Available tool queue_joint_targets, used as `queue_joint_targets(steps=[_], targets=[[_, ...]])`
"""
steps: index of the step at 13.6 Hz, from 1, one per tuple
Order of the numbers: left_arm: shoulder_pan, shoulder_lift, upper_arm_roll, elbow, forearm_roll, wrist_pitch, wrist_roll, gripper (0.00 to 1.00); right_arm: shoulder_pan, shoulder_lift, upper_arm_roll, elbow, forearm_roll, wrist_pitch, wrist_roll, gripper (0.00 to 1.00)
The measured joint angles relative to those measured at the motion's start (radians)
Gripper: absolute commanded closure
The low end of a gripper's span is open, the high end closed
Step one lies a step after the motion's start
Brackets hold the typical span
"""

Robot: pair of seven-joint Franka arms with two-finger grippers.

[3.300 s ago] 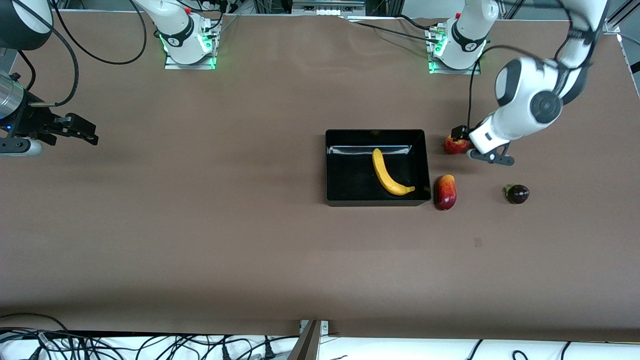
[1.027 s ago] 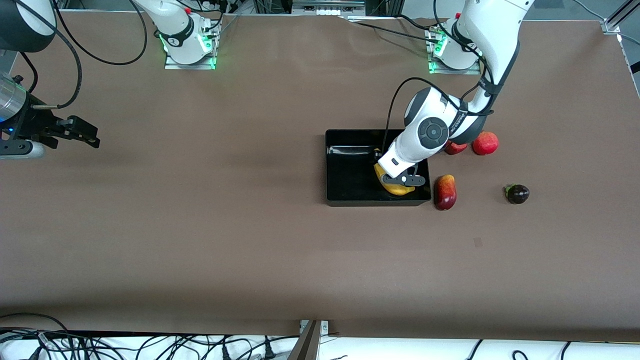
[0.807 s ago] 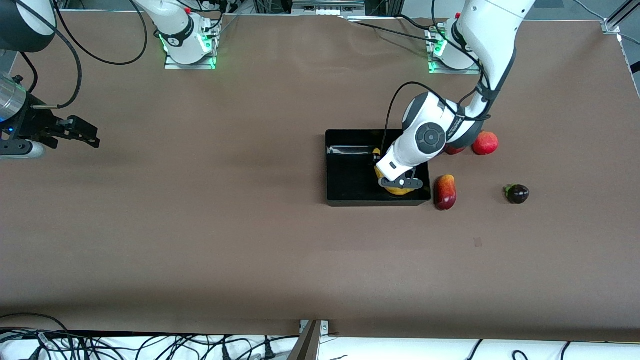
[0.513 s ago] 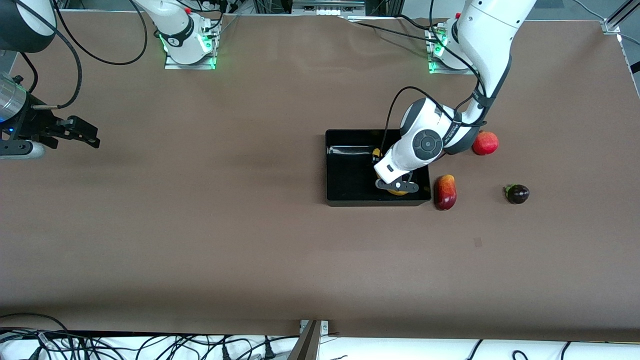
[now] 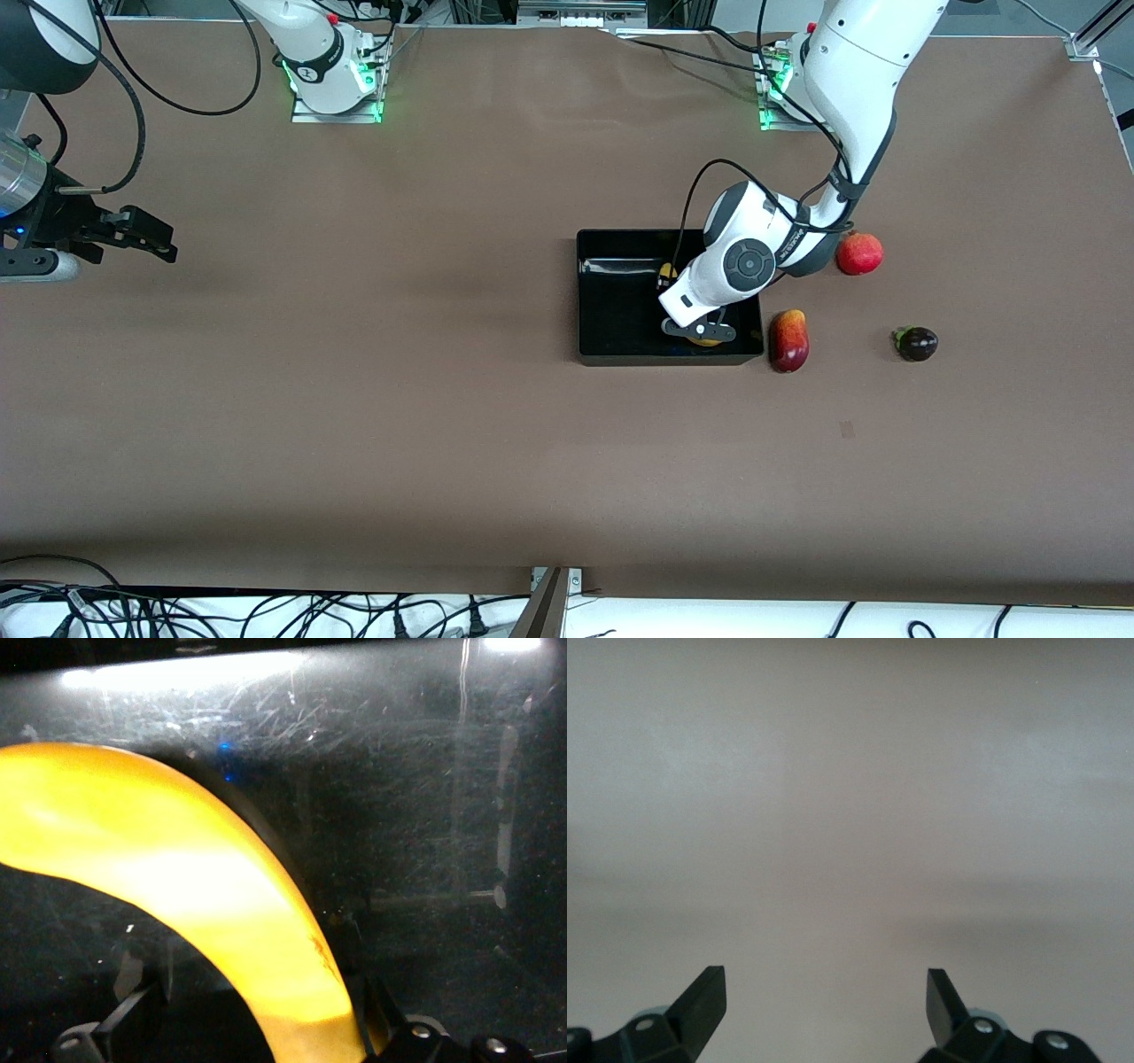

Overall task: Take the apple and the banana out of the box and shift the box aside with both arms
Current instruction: 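Close the left gripper on the banana and lift it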

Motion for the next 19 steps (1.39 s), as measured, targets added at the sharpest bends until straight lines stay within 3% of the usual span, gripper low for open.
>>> queue_joint_targets(steps=[2,3,6,7,19], targets=[[-0.004,0.006,0.0,0.003,0.0,0.0,0.0,0.0,0.0,0.0,0.0,0.0,0.0,0.0,0.0,0.0],[-0.006,0.011,0.0,0.005,0.0,0.0,0.0,0.16,0.0,0.0,0.0,0.0,0.0,0.0,0.0,0.0],[-0.009,0.019,-0.01,0.012,0.0,0.0,0.011,0.96,0.0,0.0,0.0,0.0,0.0,0.0,0.0,0.0],[-0.011,0.02,-0.015,0.013,0.0,0.0,0.023,1.0,0.0,0.0,0.0,0.0,0.0,0.0,0.0,0.0],[-0.013,0.031,-0.021,0.021,0.0,-0.002,0.064,1.0,0.004,0.0,0.003,0.0,0.0,0.0,-0.001,0.0]])
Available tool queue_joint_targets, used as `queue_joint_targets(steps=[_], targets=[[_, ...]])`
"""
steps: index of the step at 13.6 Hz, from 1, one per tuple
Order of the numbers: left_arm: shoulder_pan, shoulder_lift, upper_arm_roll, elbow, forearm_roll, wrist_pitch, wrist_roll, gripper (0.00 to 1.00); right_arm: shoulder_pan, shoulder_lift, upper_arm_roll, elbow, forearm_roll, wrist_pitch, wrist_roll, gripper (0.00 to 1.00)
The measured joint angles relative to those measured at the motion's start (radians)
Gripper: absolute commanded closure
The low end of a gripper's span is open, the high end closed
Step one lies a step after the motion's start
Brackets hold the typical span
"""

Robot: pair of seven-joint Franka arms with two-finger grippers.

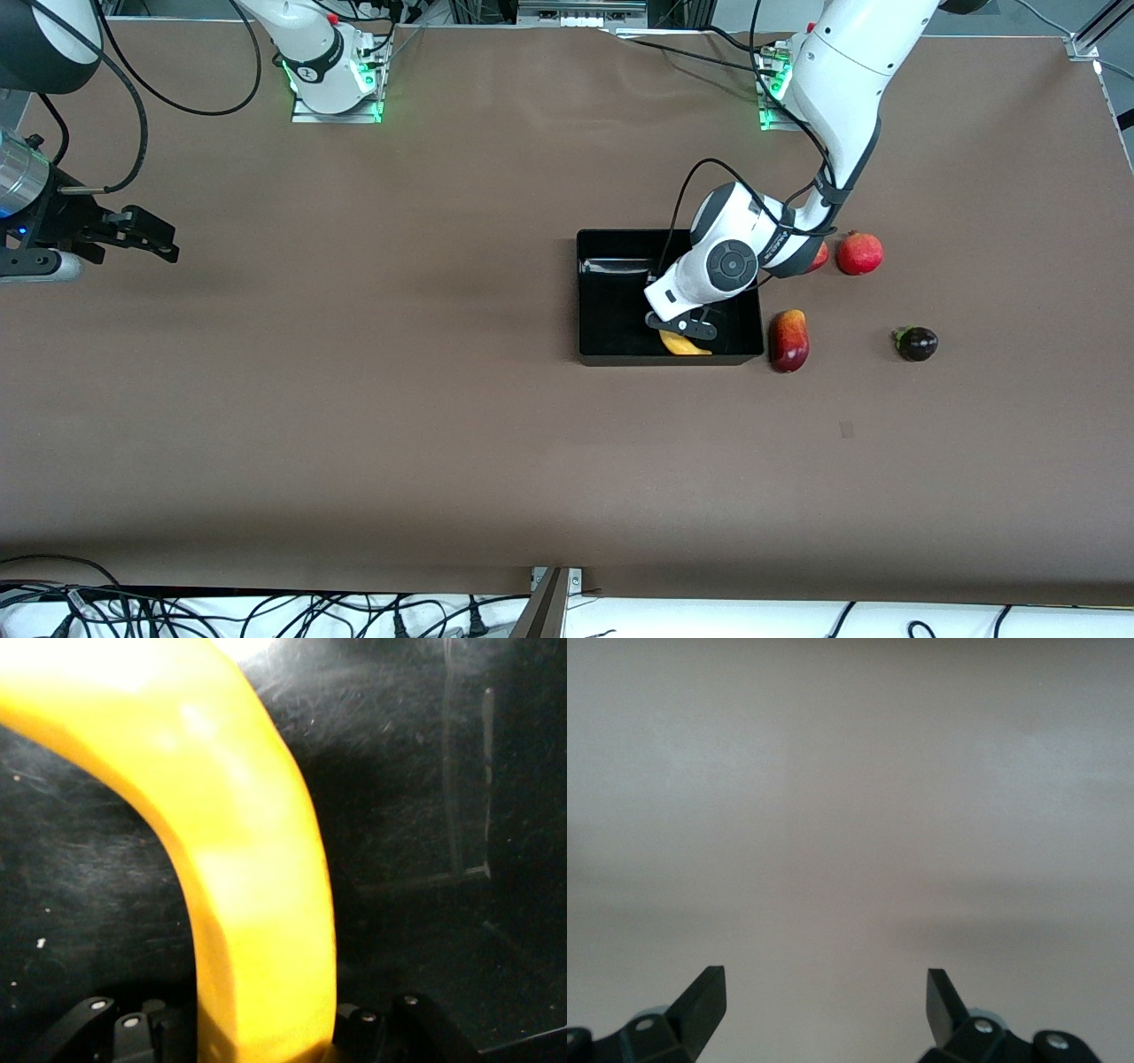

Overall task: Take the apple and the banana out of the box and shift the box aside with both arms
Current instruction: 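Carry the banana out of the tray beside the mango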

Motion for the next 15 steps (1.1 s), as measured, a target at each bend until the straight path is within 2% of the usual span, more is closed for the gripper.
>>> queue_joint_targets(steps=[3,9,12,15], targets=[[0.005,-0.038,0.003,0.017,0.0,-0.039,0.0,1.0,0.001,0.0,0.0,0.0,0.0,0.0,0.0,0.0],[0.048,-0.251,0.007,0.023,0.0,-0.236,0.001,1.0,0.001,0.001,0.0,0.0,0.0,0.0,0.0,0.0],[0.115,-0.346,0.009,0.023,0.0,-0.33,0.035,1.0,0.001,0.001,0.0,0.0,0.0,0.0,0.0,0.0],[0.24,-0.406,0.014,0.02,-0.021,-0.401,0.217,1.0,0.009,0.003,0.001,-0.001,0.002,-0.002,0.0,0.0]])
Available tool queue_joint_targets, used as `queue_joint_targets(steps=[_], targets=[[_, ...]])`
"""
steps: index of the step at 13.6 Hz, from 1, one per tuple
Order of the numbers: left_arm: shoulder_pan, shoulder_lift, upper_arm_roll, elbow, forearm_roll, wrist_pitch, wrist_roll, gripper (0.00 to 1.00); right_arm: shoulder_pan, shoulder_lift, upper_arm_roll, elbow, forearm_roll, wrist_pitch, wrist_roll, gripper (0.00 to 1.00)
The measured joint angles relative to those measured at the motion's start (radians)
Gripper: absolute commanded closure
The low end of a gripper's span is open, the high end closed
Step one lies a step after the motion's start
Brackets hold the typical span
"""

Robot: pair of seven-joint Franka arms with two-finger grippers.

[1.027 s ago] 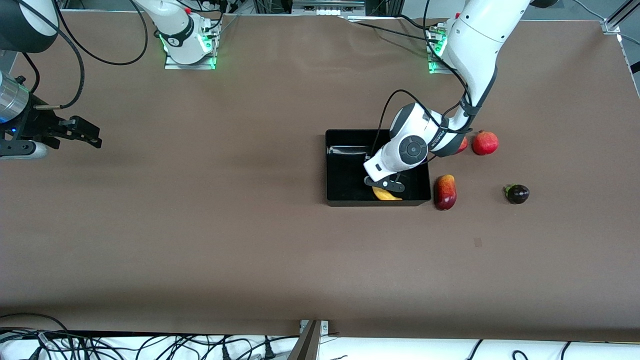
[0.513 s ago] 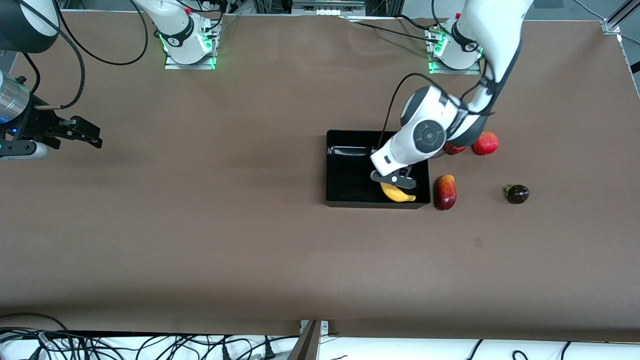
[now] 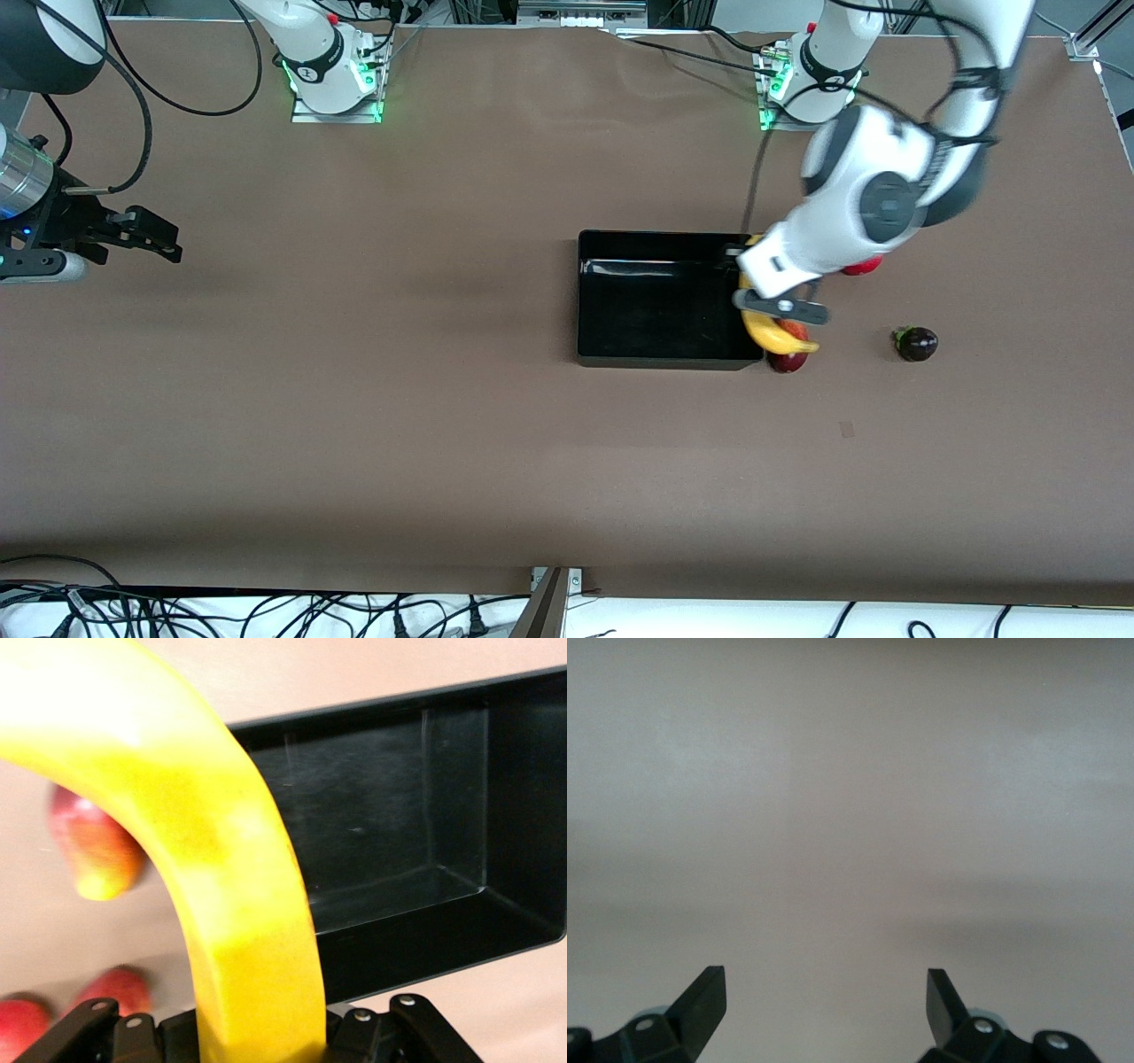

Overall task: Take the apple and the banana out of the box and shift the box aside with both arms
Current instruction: 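Carry the banana out of the tray beside the mango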

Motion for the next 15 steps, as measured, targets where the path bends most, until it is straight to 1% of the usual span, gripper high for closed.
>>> queue_joint_targets(steps=[1,3,5,6,8,9,11,12,13,14,15], targets=[[0.046,-0.003,0.007,-0.006,-0.003,-0.004,0.074,1.0,0.015,0.007,0.001,-0.004,0.002,-0.004,0.0,0.0],[0.111,0.006,0.041,-0.025,-0.006,-0.003,0.2,1.0,0.068,0.05,0.003,-0.009,0.012,-0.001,0.002,0.0],[0.135,0.037,0.098,-0.039,-0.006,0.021,0.31,1.0,0.125,0.11,0.006,0.006,0.032,0.019,0.005,0.0],[0.14,0.062,0.124,-0.043,-0.006,0.046,0.358,1.0,0.15,0.149,0.006,0.033,0.05,0.025,0.012,0.0],[0.142,0.124,0.16,-0.046,-0.006,0.107,0.425,1.0,0.199,0.245,0.008,0.117,0.113,0.042,0.086,0.0],[0.143,0.159,0.168,-0.047,-0.006,0.143,0.444,1.0,0.228,0.297,0.009,0.166,0.134,0.056,0.122,0.0],[0.143,0.236,0.178,-0.048,-0.006,0.228,0.466,1.0,0.313,0.388,0.01,0.246,0.146,0.096,0.208,0.0],[0.143,0.271,0.18,-0.047,-0.006,0.262,0.472,0.84,0.354,0.414,0.011,0.267,0.148,0.118,0.279,0.0],[0.143,0.297,0.181,-0.045,-0.006,0.282,0.477,0.29,0.395,0.43,0.012,0.279,0.151,0.13,0.344,0.0],[0.143,0.311,0.182,-0.043,-0.006,0.29,0.479,0.0,0.432,0.439,0.014,0.284,0.162,0.136,0.385,0.0],[0.143,0.319,0.182,-0.041,-0.006,0.295,0.479,0.0,0.477,0.449,0.017,0.285,0.179,0.154,0.426,0.0]])
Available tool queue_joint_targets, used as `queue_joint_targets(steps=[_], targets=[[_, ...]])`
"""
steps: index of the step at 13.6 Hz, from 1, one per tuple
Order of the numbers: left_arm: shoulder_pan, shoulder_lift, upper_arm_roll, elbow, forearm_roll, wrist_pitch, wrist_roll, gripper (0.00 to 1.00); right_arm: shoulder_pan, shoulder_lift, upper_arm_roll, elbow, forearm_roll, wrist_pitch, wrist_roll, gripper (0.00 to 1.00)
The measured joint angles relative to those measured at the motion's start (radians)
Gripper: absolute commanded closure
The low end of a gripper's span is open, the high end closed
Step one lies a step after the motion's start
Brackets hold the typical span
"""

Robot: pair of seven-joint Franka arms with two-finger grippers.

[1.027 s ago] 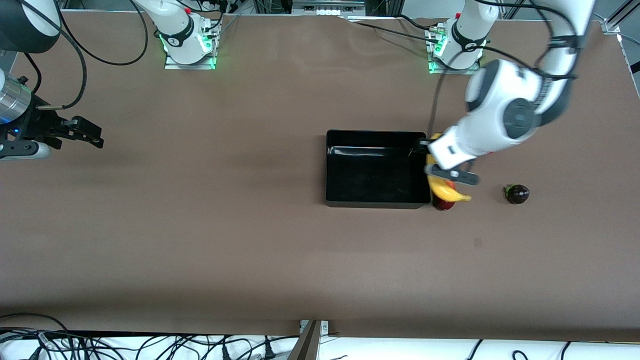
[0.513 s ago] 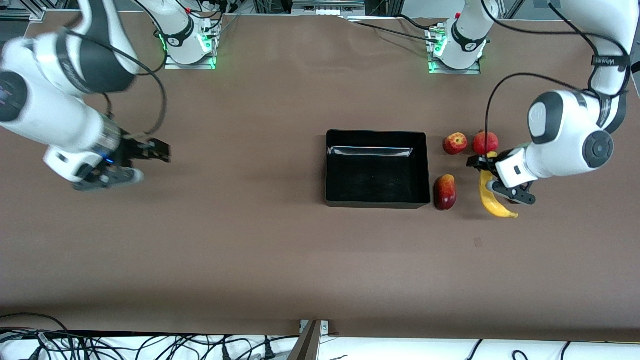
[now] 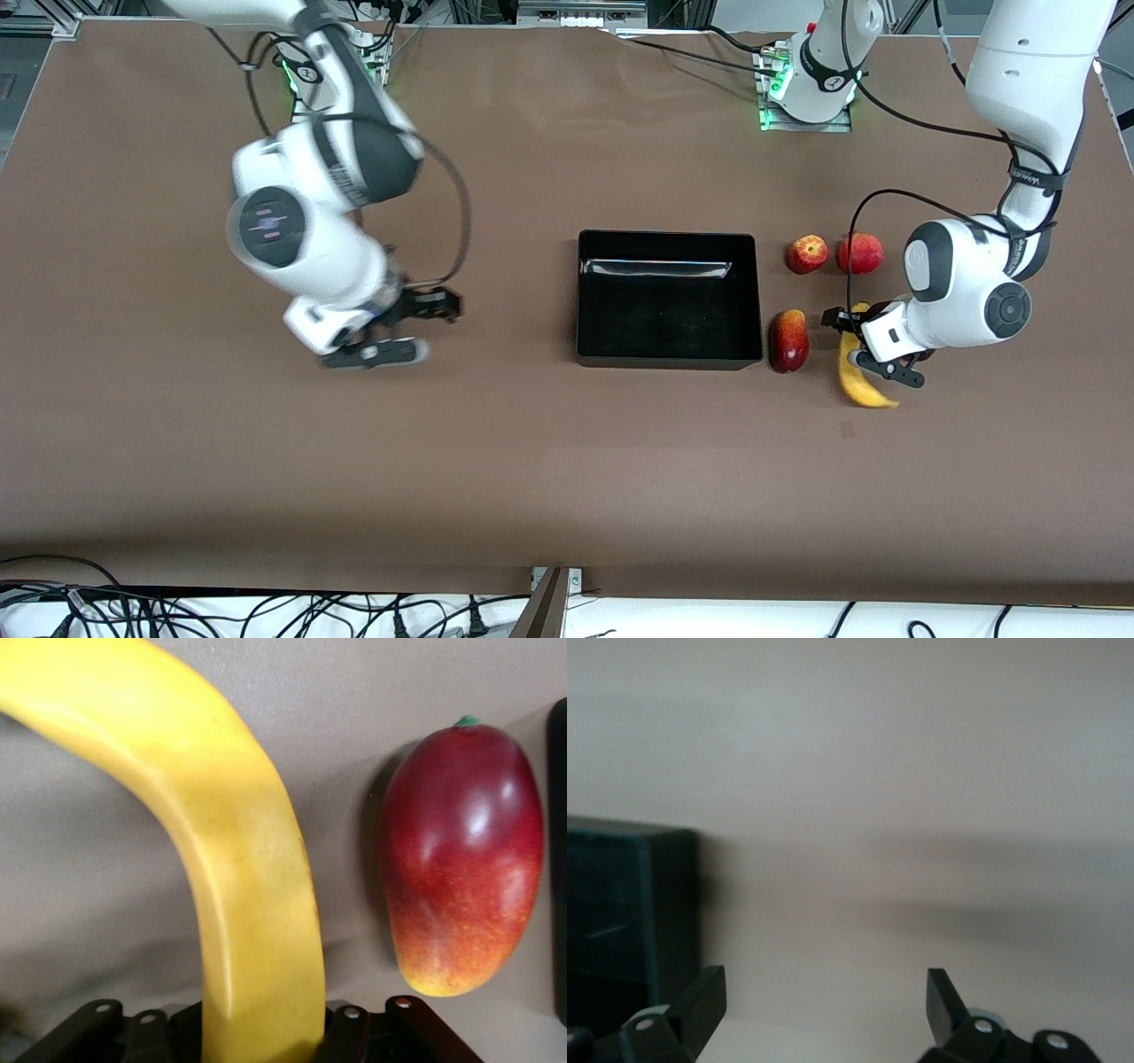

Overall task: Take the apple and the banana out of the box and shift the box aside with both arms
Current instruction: 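Carry the banana out of the tray beside the mango, then release the banana with the left gripper while the right gripper reaches the tray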

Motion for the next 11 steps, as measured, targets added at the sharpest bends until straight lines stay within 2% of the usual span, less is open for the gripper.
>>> queue_joint_targets(steps=[4,8,9,10,11], targets=[[0.003,-0.002,0.025,0.013,0.0,0.027,0.0,0.0,0.174,0.087,0.004,-0.001,0.004,0.187,0.273,0.0],[0.006,-0.094,0.041,0.036,0.0,-0.031,0.0,0.0,0.231,0.216,0.003,-0.001,0.004,0.38,0.376,0.0],[0.006,-0.137,0.04,0.037,0.0,-0.062,0.0,0.0,0.236,0.236,0.003,0.0,0.004,0.403,0.389,0.12],[0.006,-0.184,0.04,0.038,0.0,-0.096,0.0,0.0,0.245,0.251,0.003,0.001,0.001,0.409,0.394,0.49],[0.005,-0.235,0.04,0.039,0.0,-0.134,0.0,0.0,0.257,0.262,0.003,0.001,-0.005,0.409,0.4,0.64]])
